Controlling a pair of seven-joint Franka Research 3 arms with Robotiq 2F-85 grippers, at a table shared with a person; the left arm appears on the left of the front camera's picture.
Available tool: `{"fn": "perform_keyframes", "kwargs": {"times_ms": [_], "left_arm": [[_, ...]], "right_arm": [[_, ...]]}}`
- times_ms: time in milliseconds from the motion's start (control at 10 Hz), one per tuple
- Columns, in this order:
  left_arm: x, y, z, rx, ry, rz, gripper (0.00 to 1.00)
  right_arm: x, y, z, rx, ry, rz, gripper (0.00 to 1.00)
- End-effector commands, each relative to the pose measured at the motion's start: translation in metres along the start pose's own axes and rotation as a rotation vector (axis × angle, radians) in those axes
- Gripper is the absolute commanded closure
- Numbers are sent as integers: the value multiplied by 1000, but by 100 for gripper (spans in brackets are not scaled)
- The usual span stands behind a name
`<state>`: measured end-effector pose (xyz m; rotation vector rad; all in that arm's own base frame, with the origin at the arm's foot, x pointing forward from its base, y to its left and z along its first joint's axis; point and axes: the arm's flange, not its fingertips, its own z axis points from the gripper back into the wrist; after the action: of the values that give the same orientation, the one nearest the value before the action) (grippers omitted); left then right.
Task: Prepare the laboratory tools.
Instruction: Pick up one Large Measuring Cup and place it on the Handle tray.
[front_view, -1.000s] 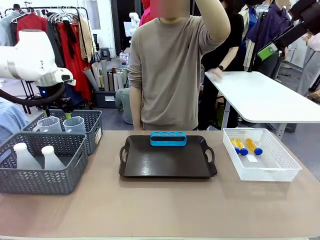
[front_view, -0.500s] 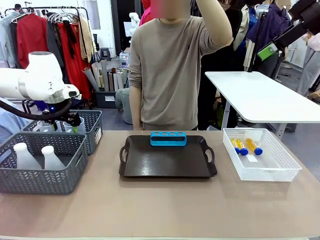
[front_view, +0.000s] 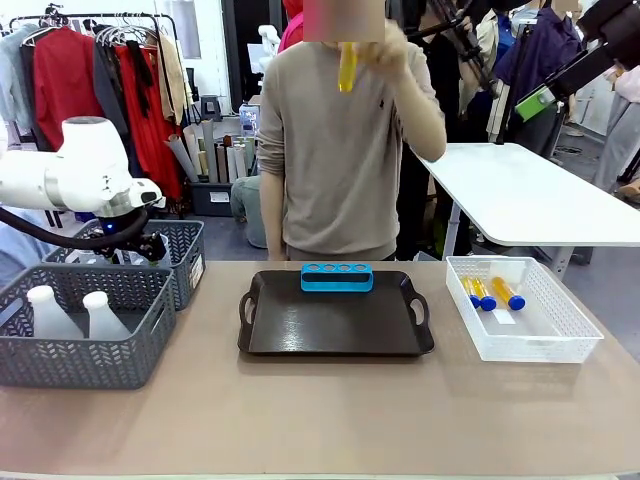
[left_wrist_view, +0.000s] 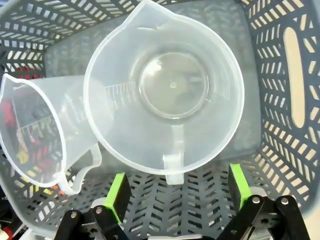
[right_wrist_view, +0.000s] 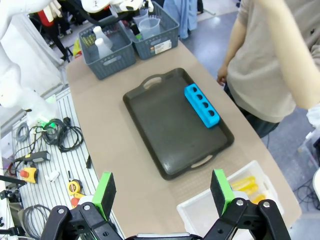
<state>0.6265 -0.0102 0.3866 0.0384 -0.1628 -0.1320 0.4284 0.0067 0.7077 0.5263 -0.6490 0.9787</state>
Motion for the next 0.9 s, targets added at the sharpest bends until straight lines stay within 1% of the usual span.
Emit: {"fn": "perform_keyframes", "kwargs": {"times_ms": [0, 400, 500, 800], "left_arm": [[4, 3, -7, 18, -32, -16, 5], [8, 4, -5, 28, -30, -33, 85], [7, 5, -3, 29, -27, -33, 100], [8, 6, -2, 38, -31, -25, 100]], "right_arm": [[1, 1, 0, 5, -9, 7, 0], [1, 1, 0, 5, -9, 7, 0], [1, 1, 0, 5, -9, 7, 0], [1, 1, 0, 5, -9, 7, 0]]}}
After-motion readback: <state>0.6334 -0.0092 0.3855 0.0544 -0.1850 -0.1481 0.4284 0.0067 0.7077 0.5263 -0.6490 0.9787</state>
